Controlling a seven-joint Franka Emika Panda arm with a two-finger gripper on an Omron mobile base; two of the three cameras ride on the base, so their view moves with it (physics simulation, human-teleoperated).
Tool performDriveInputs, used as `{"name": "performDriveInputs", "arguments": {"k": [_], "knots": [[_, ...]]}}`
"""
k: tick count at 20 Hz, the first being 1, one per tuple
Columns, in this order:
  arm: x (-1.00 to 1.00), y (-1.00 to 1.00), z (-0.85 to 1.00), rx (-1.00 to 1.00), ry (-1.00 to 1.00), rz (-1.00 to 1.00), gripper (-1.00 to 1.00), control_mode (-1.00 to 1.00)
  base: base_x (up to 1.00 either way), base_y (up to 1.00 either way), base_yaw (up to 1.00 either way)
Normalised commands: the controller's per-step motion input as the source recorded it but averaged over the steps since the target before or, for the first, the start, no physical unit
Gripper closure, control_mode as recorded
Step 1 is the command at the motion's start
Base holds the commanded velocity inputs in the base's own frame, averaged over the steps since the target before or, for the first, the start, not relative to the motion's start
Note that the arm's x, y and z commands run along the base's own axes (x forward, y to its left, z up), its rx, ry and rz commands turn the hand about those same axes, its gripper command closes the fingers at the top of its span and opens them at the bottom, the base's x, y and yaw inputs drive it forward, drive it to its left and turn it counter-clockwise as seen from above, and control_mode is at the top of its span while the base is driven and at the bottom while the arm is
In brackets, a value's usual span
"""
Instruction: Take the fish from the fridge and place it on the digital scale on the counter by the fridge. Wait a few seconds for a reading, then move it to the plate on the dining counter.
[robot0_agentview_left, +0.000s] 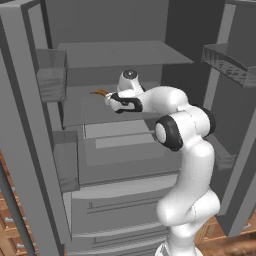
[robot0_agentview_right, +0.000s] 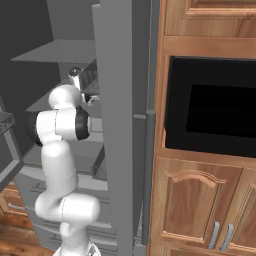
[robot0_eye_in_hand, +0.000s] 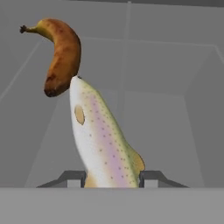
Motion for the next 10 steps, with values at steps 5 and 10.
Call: {"name": "performDriveInputs", "arguments": {"k": [5, 10], "knots": [[-0.70, -0.12, 0.00, 0.00, 0.00, 0.00, 1.00, -1.00, 0.00, 0.00, 0.00], [-0.78, -0.10, -0.07, 0.00, 0.00, 0.00, 1.00, -1.00, 0.00, 0.00, 0.00]]}}
